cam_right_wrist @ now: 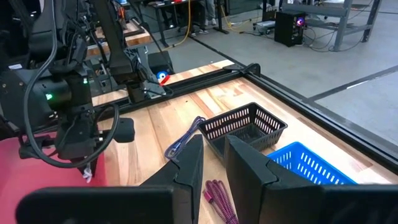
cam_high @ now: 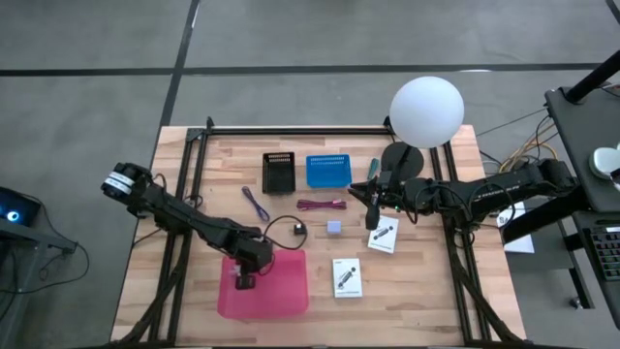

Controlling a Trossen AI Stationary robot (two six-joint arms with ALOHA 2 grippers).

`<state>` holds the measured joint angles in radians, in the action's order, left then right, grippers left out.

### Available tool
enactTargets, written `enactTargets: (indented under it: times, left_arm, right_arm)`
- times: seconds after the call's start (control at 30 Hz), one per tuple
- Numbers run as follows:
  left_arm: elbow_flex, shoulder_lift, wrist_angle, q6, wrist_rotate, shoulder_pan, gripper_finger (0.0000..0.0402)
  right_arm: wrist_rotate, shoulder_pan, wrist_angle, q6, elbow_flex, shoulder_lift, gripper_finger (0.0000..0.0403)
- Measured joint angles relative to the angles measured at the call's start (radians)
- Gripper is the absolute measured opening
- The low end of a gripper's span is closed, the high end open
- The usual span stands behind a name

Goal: Pick and place items into bin
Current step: Put the white charger cable into the pink bin

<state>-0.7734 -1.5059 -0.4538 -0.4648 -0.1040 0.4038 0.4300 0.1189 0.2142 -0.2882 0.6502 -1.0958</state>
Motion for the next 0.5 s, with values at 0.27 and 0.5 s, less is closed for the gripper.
enactTargets:
  times: [0.27,0.5]
  left_arm:
    - [-0.014,0.001,0.000,0.001,0.000,0.000,0.0068]
    - [-0.019,0.001,-0.001,0.027,-0.018,0.000,0.0120]
  right_arm:
    - [0.000,0.000,0.000,0.003,0.000,0.000,0.0056]
    - [0.000,0.000,0.000,0.008,0.000,0.000,0.0056]
